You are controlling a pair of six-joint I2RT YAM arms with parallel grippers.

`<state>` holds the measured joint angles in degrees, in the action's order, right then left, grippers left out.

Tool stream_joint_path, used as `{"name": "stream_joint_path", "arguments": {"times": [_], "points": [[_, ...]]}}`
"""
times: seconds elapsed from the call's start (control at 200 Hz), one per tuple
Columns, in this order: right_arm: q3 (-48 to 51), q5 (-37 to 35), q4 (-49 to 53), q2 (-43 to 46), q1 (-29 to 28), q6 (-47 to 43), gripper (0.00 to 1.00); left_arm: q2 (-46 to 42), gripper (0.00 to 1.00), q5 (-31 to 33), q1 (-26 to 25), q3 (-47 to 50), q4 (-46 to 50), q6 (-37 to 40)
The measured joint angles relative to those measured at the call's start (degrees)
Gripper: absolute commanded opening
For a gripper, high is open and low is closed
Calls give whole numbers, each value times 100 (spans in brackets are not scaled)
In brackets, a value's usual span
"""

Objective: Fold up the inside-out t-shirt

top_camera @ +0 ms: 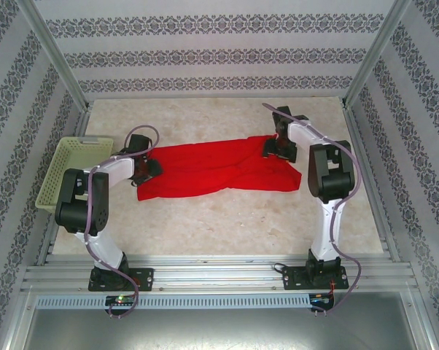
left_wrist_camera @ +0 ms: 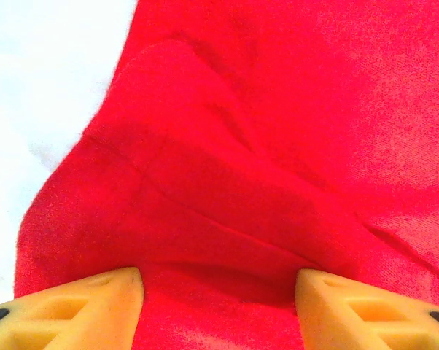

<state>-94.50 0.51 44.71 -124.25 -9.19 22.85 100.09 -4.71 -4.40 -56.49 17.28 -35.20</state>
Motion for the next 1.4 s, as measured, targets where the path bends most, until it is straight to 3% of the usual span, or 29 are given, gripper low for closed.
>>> {"name": "stream_joint_path", "arguments": {"times": [0.315,0.49,0.61,0.829,0.899,1.129,1.399], "points": [[-79,247,4,-74,-291,-55,15,-238,59,7,0,387,-380,-22],[686,-79,-273,472,-264,33,0,-450,59,17,-11,662,-505,-39],[1250,-522,-140,1038,-140,31,0,-645,59,-59,-216,920,-656,-129],[1346,-1836,195,1797,11,-142,0,-911,60,-177,-1563,1086,-566,-435],[1307,-2186,358,1965,20,-225,0,-1067,62,-247,-1777,1106,-415,-507],[960,-3241,831,2153,-479,-614,0,-1956,60,4,-1537,1139,-92,-555],[15,-3724,1585,2024,-1803,-826,0,-1545,48,-424,-1246,1255,-275,-474]]}}
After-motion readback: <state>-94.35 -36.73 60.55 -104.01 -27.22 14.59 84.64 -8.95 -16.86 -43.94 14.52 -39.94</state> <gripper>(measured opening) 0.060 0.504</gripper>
